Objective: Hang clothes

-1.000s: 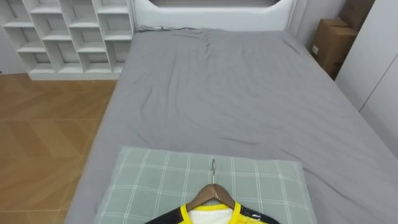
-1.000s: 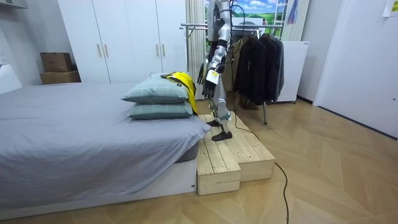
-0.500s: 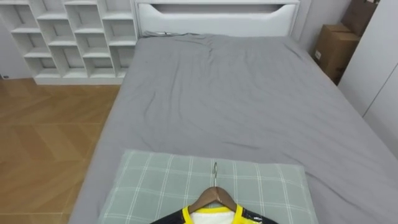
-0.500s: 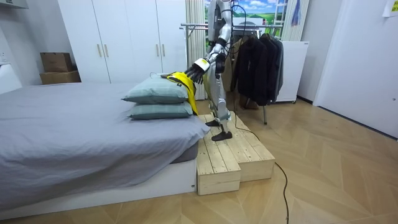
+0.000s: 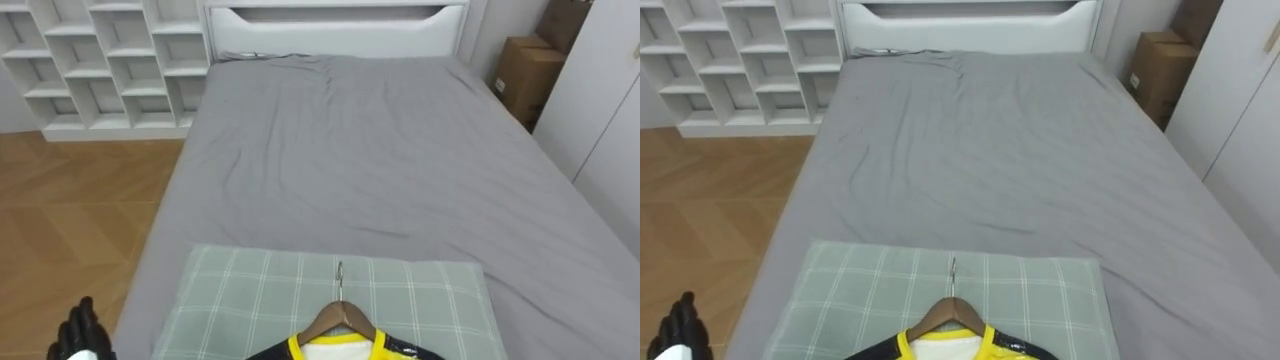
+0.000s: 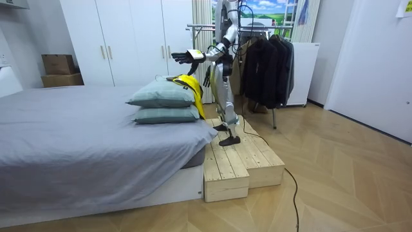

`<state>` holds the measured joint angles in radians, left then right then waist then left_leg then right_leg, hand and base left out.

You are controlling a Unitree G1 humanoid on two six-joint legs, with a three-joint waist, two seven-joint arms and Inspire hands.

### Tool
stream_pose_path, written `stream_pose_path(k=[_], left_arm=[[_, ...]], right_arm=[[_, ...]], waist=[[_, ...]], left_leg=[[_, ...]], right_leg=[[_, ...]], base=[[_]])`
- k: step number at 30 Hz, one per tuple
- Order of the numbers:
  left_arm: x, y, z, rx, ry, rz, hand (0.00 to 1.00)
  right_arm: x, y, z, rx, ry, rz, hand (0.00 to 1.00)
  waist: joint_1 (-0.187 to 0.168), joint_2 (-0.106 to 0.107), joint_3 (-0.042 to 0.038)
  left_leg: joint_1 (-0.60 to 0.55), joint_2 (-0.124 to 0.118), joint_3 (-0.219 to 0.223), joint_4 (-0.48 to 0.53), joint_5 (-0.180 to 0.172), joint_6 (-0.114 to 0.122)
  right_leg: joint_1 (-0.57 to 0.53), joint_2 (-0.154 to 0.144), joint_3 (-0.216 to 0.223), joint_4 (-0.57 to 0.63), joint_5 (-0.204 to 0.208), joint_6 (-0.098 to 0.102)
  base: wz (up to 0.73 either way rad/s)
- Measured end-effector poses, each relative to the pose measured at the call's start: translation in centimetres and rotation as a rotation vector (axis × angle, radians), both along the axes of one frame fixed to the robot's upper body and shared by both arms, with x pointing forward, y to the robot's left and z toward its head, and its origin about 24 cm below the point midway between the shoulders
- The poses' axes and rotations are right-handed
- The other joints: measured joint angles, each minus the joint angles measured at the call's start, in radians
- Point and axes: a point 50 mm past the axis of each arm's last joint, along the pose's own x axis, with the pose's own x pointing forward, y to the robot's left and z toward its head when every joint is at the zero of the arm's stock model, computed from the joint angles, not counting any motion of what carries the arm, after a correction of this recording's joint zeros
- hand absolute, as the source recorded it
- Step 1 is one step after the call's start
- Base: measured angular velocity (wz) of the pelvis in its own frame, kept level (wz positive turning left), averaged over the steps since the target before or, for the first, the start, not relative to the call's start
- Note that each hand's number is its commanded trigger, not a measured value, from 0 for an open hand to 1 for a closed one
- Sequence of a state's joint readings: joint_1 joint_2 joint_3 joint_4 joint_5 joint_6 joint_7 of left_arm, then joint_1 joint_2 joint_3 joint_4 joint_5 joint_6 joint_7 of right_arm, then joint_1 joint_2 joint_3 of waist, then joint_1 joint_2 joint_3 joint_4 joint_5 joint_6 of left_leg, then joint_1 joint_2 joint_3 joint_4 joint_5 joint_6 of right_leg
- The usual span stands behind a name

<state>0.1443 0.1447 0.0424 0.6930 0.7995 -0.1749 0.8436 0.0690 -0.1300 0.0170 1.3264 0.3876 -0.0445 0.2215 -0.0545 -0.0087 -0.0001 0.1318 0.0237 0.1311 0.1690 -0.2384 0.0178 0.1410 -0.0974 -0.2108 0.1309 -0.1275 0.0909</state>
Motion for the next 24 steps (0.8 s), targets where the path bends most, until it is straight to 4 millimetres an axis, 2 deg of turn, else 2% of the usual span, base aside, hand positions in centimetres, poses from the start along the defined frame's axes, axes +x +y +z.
stream_pose_path(k=[3, 10, 14, 19, 22, 24], left_arm=[[0.5, -0.6, 0.4, 0.054, -0.007, -0.067, 0.00], [0.9, -1.8, 0.5, 0.163, 0.005, -0.178, 0.00], [1.2, -2.8, 0.5, 0.176, 0.002, -0.237, 0.00], [2.4, -4.5, 1.0, 0.193, -0.032, -0.340, 0.00], [2.6, -5.2, 1.3, 0.201, -0.047, -0.377, 0.00], [2.6, -5.4, 1.2, 0.203, -0.046, -0.390, 0.00]], right_arm=[[0.0, 0.0, 0.0, 0.000, -0.001, -0.002, 0.00], [0.1, 0.0, 0.0, 0.000, -0.007, -0.005, 0.00], [0.4, 0.0, 0.1, -0.003, -0.018, 0.001, 0.00], [0.8, 0.0, 0.1, 0.001, -0.024, 0.011, 0.00], [1.0, 0.0, 0.1, 0.004, -0.030, 0.010, 0.00], [1.2, -0.1, 0.2, 0.004, -0.033, 0.012, 0.00]], waist=[[-0.006, 0.003, 0.0008], [-0.027, 0.007, -0.0029], [-0.036, 0.009, -0.0033], [-0.058, 0.015, -0.0015], [-0.078, 0.022, 0.0018], [-0.082, 0.026, 0.0010]], left_leg=[[-0.004, 0.000, 0.000, 0.000, 0.000, 0.000], [-0.017, 0.000, 0.003, 0.002, 0.001, -0.002], [-0.017, 0.000, 0.003, 0.002, 0.001, -0.002], [-0.017, 0.000, 0.006, 0.001, 0.001, -0.002], [-0.017, 0.000, 0.008, -0.002, 0.001, -0.002], [-0.017, 0.000, 0.010, -0.003, 0.001, -0.002]], right_leg=[[-0.005, 0.000, 0.000, 0.000, 0.000, 0.000], [-0.024, 0.000, -0.002, 0.000, 0.000, 0.000], [-0.025, 0.000, 0.006, 0.000, 0.000, 0.000], [-0.021, 0.000, 0.016, 0.000, 0.000, 0.000], [-0.022, 0.000, 0.017, 0.000, 0.000, 0.000], [-0.023, 0.001, 0.018, 0.000, 0.000, 0.000]], base=[[0.00], [0.00], [0.00], [-0.02], [0.00], [-0.02]])
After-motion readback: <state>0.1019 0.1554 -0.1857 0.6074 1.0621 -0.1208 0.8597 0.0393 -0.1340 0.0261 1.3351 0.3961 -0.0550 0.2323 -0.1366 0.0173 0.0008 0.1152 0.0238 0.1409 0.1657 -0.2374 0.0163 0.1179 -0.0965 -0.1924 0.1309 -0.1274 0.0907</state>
